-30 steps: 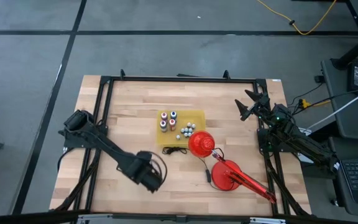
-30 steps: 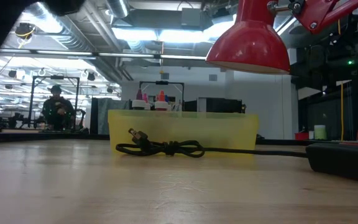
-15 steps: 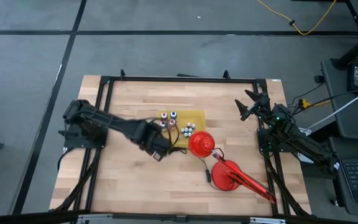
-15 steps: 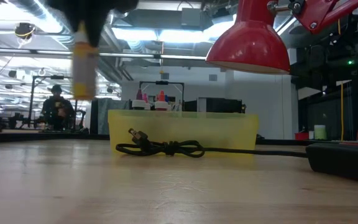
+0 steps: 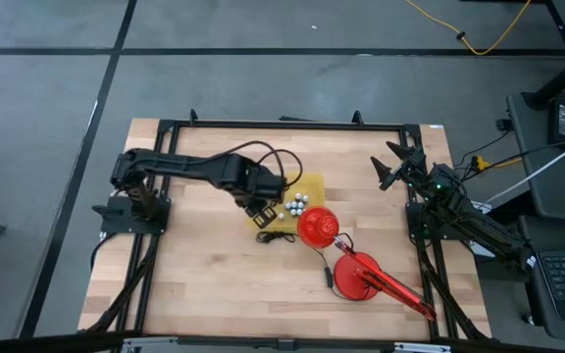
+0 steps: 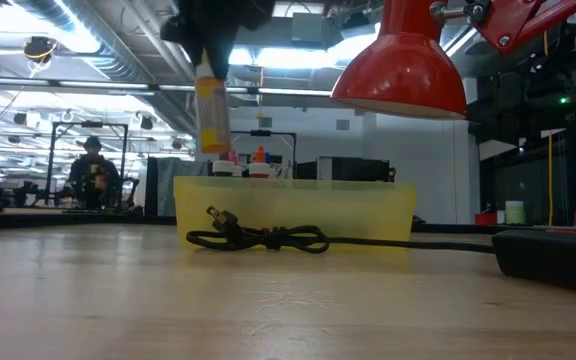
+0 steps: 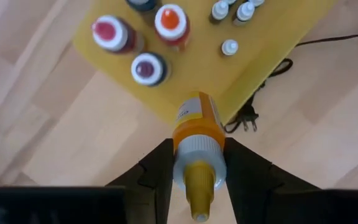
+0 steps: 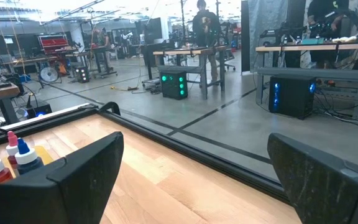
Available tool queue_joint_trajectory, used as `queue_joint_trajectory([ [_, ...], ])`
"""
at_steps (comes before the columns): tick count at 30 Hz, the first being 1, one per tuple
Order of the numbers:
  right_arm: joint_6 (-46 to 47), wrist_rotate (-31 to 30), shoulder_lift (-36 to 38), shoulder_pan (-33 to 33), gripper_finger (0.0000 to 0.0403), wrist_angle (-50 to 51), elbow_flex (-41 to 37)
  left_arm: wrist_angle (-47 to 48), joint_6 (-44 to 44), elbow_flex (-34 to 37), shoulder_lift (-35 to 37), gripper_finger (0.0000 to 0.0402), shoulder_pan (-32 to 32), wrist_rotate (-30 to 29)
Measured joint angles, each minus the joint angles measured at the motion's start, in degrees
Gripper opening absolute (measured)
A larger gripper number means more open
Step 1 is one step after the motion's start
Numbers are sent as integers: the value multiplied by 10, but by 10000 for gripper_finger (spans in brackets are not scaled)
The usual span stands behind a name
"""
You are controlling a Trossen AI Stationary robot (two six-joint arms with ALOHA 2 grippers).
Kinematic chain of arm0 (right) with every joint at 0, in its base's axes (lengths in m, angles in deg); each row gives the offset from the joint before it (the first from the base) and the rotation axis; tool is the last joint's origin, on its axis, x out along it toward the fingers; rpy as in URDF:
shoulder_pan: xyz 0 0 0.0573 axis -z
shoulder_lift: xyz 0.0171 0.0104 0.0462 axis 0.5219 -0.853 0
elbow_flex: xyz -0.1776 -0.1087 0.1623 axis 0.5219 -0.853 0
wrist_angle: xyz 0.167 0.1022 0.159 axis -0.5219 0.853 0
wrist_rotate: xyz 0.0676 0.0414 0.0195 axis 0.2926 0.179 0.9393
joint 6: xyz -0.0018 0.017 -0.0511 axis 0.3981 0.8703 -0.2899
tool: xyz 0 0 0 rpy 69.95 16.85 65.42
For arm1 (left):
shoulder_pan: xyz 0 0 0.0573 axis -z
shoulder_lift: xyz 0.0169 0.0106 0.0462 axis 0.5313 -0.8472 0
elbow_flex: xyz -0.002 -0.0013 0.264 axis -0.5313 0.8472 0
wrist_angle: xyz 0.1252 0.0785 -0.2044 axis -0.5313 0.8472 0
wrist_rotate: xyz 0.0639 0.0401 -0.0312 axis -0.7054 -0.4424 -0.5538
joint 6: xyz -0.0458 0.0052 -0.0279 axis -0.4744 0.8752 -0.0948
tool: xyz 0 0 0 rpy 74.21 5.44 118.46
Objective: Pick & Place food coloring
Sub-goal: Put the large yellow food coloring bottle into the yellow container
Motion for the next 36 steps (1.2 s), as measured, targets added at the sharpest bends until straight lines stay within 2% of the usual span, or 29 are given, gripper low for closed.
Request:
queue_joint_trajectory([
  [8,0,0,0,0,398,0,0,-42,85,0,-42,117,-19,3],
  [17,0,0,0,0,398,0,0,-73,137,7,-91,116,-22,10],
  [25,0,0,0,0,398,0,0,-155,145,77,-100,114,-18,17],
  [36,0,0,0,0,398,0,0,-160,155,93,-98,141,-20,11],
])
